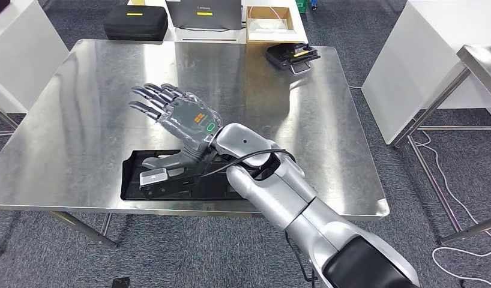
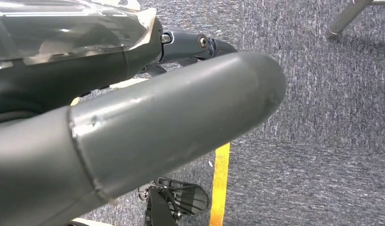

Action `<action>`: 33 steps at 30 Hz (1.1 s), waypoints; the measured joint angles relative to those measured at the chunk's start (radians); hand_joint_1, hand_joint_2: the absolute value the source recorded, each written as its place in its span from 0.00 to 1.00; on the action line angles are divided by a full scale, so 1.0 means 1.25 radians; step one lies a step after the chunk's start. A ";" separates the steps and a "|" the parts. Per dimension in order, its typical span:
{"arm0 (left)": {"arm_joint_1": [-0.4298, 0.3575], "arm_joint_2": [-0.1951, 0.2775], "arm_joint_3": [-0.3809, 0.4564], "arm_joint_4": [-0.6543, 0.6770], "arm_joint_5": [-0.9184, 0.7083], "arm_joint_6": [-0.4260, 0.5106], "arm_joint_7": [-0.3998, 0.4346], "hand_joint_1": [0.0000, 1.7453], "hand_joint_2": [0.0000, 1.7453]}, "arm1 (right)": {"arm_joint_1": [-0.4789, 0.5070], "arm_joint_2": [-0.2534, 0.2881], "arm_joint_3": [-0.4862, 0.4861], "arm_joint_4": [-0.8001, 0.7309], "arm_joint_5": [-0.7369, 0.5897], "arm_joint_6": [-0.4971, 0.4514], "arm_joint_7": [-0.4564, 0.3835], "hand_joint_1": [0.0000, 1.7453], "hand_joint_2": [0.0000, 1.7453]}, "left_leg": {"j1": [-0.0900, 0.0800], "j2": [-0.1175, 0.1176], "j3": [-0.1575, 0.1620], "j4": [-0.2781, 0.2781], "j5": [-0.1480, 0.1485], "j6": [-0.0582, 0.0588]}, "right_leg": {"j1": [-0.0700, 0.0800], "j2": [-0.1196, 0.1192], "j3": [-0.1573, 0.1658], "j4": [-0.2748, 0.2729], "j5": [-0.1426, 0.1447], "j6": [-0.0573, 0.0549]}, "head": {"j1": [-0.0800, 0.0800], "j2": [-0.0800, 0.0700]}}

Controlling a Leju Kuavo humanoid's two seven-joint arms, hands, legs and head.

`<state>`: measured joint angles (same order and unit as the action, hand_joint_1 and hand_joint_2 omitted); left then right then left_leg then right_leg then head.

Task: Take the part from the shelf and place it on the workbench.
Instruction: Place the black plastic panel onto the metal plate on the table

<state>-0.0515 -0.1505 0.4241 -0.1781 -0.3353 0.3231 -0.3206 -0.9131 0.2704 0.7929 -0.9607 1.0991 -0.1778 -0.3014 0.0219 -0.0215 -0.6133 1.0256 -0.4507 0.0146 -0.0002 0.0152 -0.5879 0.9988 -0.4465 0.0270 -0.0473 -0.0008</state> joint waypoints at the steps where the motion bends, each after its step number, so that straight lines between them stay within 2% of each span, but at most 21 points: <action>1: 0.000 0.000 0.001 0.000 0.000 0.003 0.003 0.00 0.00 | -0.002 0.002 0.003 0.001 -0.003 0.000 -0.001 0.00 0.00 | 0.000 0.000 0.000 0.000 0.000 0.000 | 0.000 0.000 0.000 0.000 0.000 0.000 | 0.000 0.000; 17: 0.000 -0.001 0.015 0.000 0.001 0.005 0.018 0.00 0.00 | -0.013 0.008 0.036 0.021 -0.022 -0.003 0.013 0.00 0.00 | 0.000 0.000 0.000 0.000 0.000 0.000 | 0.000 0.000 0.000 0.000 0.000 0.000 | 0.000 0.000; 21: 0.001 0.000 0.015 0.000 -0.002 0.000 0.023 0.00 0.00 | -0.013 0.003 0.042 0.021 -0.002 -0.016 0.030 0.00 0.00 | -0.003 0.000 -0.001 0.003 -0.004 0.005 | -0.011 0.000 0.002 -0.004 0.001 0.002 | 0.000 0.000; 23: 0.001 0.000 0.015 0.000 -0.004 -0.002 0.025 0.00 0.00 | -0.013 0.002 0.045 0.018 0.005 -0.020 0.037 0.00 0.00 | 0.000 0.000 0.004 -0.005 -0.001 0.010 | -0.012 -0.001 0.002 0.000 -0.002 0.006 | 0.000 0.000; 25: 0.001 0.000 0.015 0.000 -0.006 -0.006 0.027 0.00 0.00 | -0.015 -0.001 0.047 0.016 0.007 -0.021 0.040 0.00 0.00 | 0.004 -0.001 0.014 -0.015 0.003 0.017 | -0.011 -0.003 -0.019 0.047 -0.024 0.003 | 0.002 0.000; 27: 0.001 0.000 0.015 0.000 -0.008 -0.011 0.027 0.00 0.00 | -0.015 -0.006 0.050 0.016 0.008 -0.021 0.041 0.00 0.00 | 0.006 -0.004 0.019 -0.018 0.004 0.020 | -0.012 -0.005 -0.072 0.152 -0.065 -0.005 | 0.003 0.000; 28: 0.001 0.000 0.015 0.000 -0.008 -0.013 0.028 0.00 0.00 | -0.014 -0.009 0.051 0.016 0.008 -0.021 0.041 0.00 0.00 | 0.006 -0.007 0.020 -0.018 0.003 0.020 | -0.013 -0.005 -0.101 0.204 -0.080 -0.007 | 0.004 0.000; 29: 0.001 0.000 0.015 0.000 -0.008 -0.014 0.028 0.00 0.00 | -0.012 -0.013 0.053 0.016 0.008 -0.021 0.042 0.00 0.00 | 0.006 -0.012 0.020 -0.018 0.002 0.019 | -0.014 -0.005 -0.120 0.233 -0.086 -0.005 | 0.004 0.000; 30: 0.002 0.000 0.015 0.000 -0.008 -0.015 0.029 0.00 0.00 | -0.010 -0.016 0.054 0.016 0.008 -0.021 0.042 0.00 0.00 | 0.007 -0.018 0.021 -0.017 0.000 0.016 | -0.016 -0.005 -0.124 0.231 -0.077 0.000 | 0.004 0.000; 31: 0.002 0.000 0.015 0.000 -0.009 -0.015 0.029 0.00 0.00 | -0.010 -0.019 0.055 0.016 0.008 -0.021 0.042 0.00 0.00 | 0.009 -0.024 0.023 -0.017 -0.002 0.013 | -0.018 -0.004 -0.110 0.196 -0.058 0.007 | 0.004 0.000; 33: 0.002 0.000 0.015 0.000 -0.009 -0.016 0.029 0.00 0.00 | -0.010 -0.022 0.056 0.016 0.008 -0.022 0.042 0.00 0.00 | 0.011 -0.038 0.026 -0.014 -0.008 0.002 | -0.024 0.011 -0.058 0.085 -0.011 0.019 | 0.005 0.000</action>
<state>-0.0494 -0.1511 0.4433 -0.1783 -0.3468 0.3025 -0.2846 -0.9252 0.2435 0.8628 -0.9406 1.1089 -0.2048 -0.2491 0.0353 -0.0689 -0.5807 1.0085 -0.4605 0.0177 -0.0305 0.0293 -0.6599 1.1055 -0.4605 0.0506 -0.0411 -0.0008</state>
